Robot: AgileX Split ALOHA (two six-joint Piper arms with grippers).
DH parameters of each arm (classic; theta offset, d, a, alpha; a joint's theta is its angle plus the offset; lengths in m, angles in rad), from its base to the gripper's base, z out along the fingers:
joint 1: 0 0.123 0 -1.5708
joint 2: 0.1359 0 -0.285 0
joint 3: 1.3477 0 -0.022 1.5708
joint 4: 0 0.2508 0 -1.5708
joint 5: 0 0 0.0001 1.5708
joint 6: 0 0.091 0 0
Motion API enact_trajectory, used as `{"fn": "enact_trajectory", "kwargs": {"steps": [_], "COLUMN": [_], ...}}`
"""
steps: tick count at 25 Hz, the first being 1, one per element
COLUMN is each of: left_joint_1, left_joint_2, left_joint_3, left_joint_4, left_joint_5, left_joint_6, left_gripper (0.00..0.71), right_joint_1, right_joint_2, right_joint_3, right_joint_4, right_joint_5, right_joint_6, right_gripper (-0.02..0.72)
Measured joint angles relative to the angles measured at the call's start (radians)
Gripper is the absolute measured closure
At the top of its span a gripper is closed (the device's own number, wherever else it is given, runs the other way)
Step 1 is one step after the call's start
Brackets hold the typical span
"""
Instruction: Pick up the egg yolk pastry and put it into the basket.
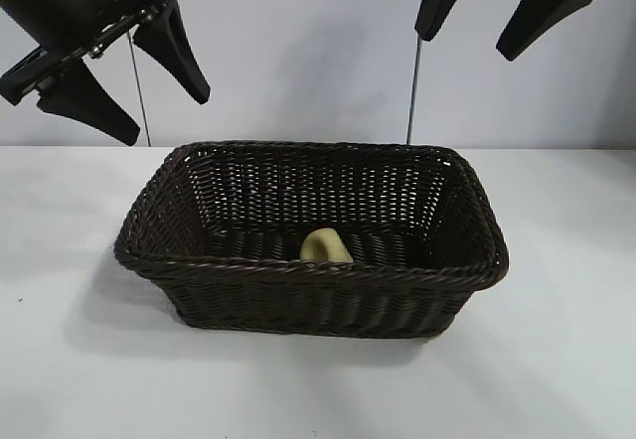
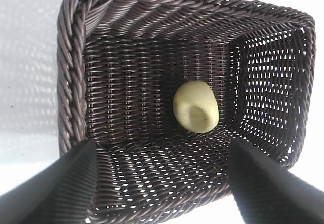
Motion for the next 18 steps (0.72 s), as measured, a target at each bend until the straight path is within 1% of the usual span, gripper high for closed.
{"fn": "enact_trajectory", "kwargs": {"steps": [4, 12, 18], "left_joint_1": [0.000, 0.000, 0.000], "left_joint_2": [0.000, 0.000, 0.000], "left_joint_3": [0.000, 0.000, 0.000], "left_joint_4": [0.000, 0.000, 0.000], "left_joint_5": [0.000, 0.000, -0.012], "left_joint_6": [0.000, 0.000, 0.000], "left_gripper": [0.184, 0.184, 0.184], "right_joint_1": [0.000, 0.000, 0.000], "right_joint_2": [0.000, 0.000, -0.001], "right_joint_3": [0.000, 0.001, 0.090], "right_joint_4": [-0.018, -0.018, -0.018], "right_joint_5": [0.000, 0.000, 0.000], "right_joint_6": [0.000, 0.000, 0.000], "right_gripper": [0.113, 0.113, 0.113]}}
